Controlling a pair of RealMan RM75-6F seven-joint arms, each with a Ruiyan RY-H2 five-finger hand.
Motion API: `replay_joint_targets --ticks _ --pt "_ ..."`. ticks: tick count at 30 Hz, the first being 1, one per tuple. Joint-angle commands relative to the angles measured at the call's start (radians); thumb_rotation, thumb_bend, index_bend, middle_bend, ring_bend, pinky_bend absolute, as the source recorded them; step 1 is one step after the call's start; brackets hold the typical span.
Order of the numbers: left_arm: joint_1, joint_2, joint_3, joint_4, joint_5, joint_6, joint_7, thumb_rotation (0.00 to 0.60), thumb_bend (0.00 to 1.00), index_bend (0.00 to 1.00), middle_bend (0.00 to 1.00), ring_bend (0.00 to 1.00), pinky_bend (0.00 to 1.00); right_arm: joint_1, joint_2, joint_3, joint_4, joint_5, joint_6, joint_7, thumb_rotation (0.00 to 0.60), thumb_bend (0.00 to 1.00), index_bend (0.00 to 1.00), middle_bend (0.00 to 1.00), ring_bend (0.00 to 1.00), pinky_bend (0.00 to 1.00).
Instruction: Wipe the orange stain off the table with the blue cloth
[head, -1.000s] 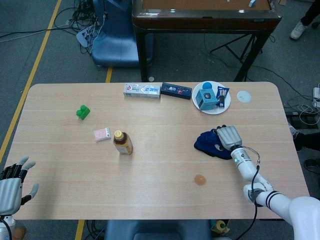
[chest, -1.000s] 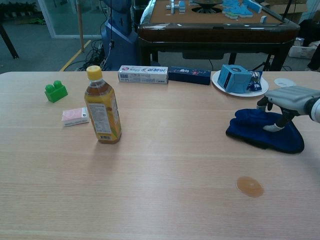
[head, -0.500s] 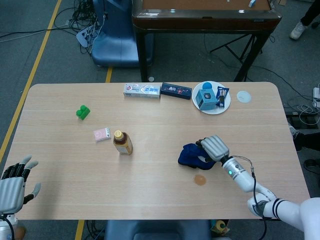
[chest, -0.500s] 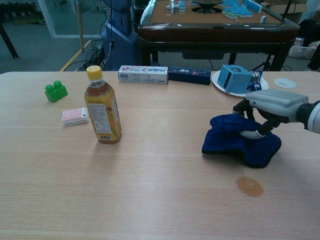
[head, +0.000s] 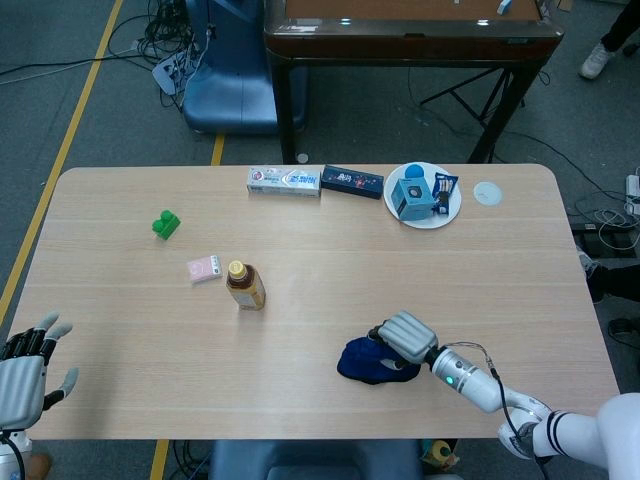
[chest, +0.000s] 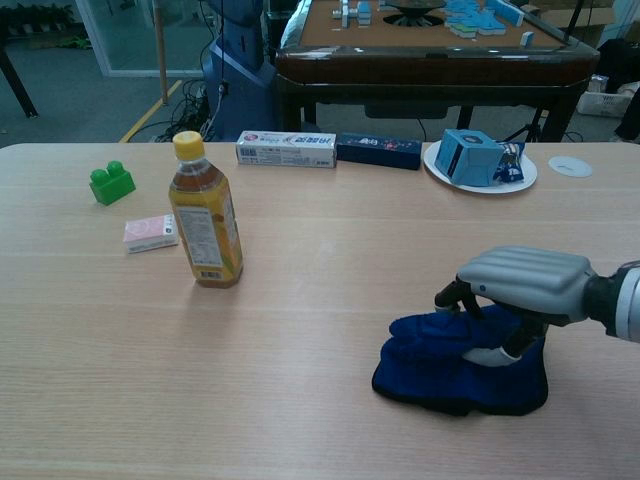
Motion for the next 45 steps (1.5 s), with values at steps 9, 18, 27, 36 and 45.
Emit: replay_joint_targets --ticks 9,18,27,36,45 --pt "-0.007 -0.006 0.002 -0.004 0.004 -0.011 0.013 0.6 0.27 0.25 0.12 0.18 0.16 -0.037 0.075 -0.076 -0.059 -0.073 0.075 0.028 0.6 0.56 0.72 0.54 0.55 0.77" --pt "-0.003 -0.003 0.004 -0.012 0.008 -0.005 0.016 0.6 0.27 0.25 0.12 0.18 0.16 -0.036 0.052 -0.04 0.025 -0.012 0.023 -0.01 0.6 0.56 0.72 0.54 0.55 0.77" --pt "0.012 0.004 0.005 -0.009 0.006 0.013 0.002 0.6 0.27 0.25 0.12 0.18 0.16 -0.011 -0.022 0.053 0.176 0.073 -0.013 0.035 0.6 0.56 0.72 0.54 0.55 0.77" --pt "0.012 0.002 0.006 -0.002 0.007 0.009 -0.004 0.6 0.27 0.25 0.12 0.18 0.16 0.001 -0.007 -0.019 0.113 -0.013 -0.009 0.059 0.6 0.56 0.72 0.54 0.55 0.77" --pt "0.006 -0.005 0.006 0.003 0.01 -0.001 -0.005 0.6 0.27 0.25 0.12 0.18 0.16 -0.032 0.068 -0.111 0.02 -0.103 0.068 0.09 0.6 0.56 0.73 0.56 0.57 0.78"
